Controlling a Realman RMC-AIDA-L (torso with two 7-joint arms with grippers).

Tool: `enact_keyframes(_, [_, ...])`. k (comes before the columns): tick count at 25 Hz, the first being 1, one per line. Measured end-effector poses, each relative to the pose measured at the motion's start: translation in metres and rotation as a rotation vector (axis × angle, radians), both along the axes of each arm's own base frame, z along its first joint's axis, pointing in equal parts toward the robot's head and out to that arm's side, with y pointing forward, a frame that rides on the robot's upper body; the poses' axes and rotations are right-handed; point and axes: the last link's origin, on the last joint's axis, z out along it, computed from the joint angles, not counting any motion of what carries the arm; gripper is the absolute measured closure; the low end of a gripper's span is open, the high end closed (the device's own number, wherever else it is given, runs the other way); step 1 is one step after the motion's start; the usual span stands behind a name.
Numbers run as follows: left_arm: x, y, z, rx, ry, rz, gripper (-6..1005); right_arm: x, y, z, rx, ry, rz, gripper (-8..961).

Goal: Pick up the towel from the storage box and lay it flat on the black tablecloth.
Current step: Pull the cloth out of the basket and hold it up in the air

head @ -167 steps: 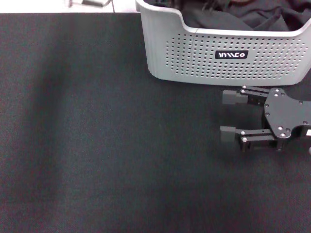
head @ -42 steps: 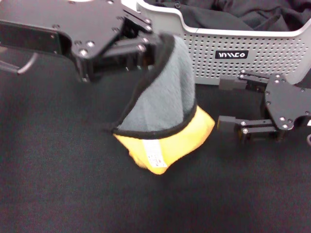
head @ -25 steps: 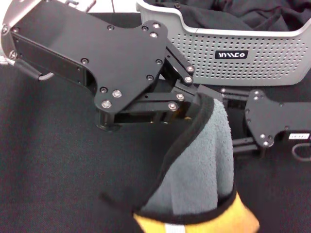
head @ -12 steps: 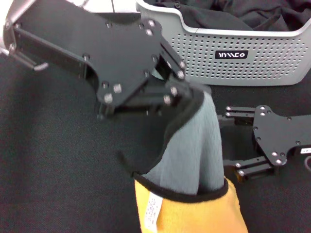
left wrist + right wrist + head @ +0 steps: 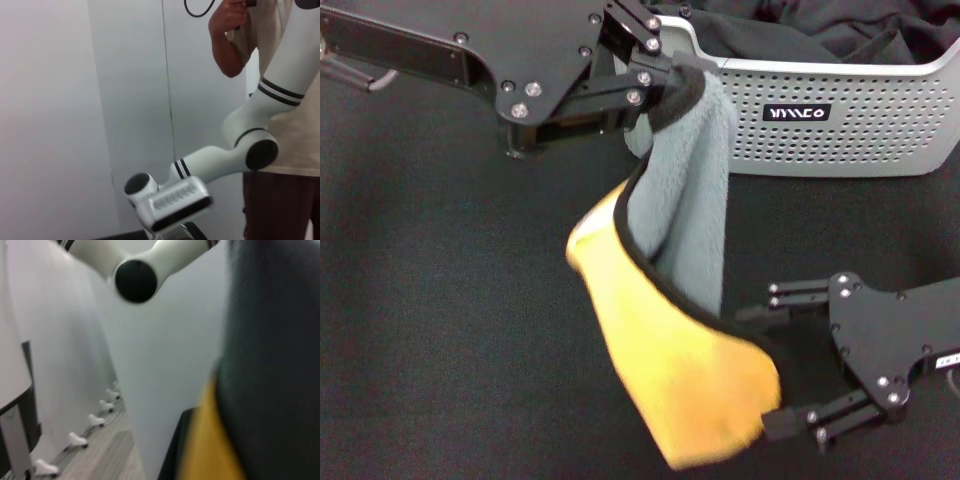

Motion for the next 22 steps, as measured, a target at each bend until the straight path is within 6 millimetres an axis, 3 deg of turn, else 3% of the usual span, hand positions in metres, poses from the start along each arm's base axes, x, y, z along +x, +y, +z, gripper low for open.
enact_keyframes(9, [-0.004, 0.011, 0.003, 0.083, -0.059, 0.040, 987, -0.004, -0.003, 0.003, 0.019, -0.016, 0.041, 104])
enact_keyframes(19, [-0.007, 0.012, 0.003, 0.096, -0.044, 0.033, 987, 0.007, 0.012, 0.033, 0.146, 0.019, -0.039, 105])
enact_keyframes(22, [-0.008, 0.012, 0.002, 0.096, -0.043, 0.034, 987, 0.008, 0.011, 0.037, 0.161, 0.020, -0.037, 198])
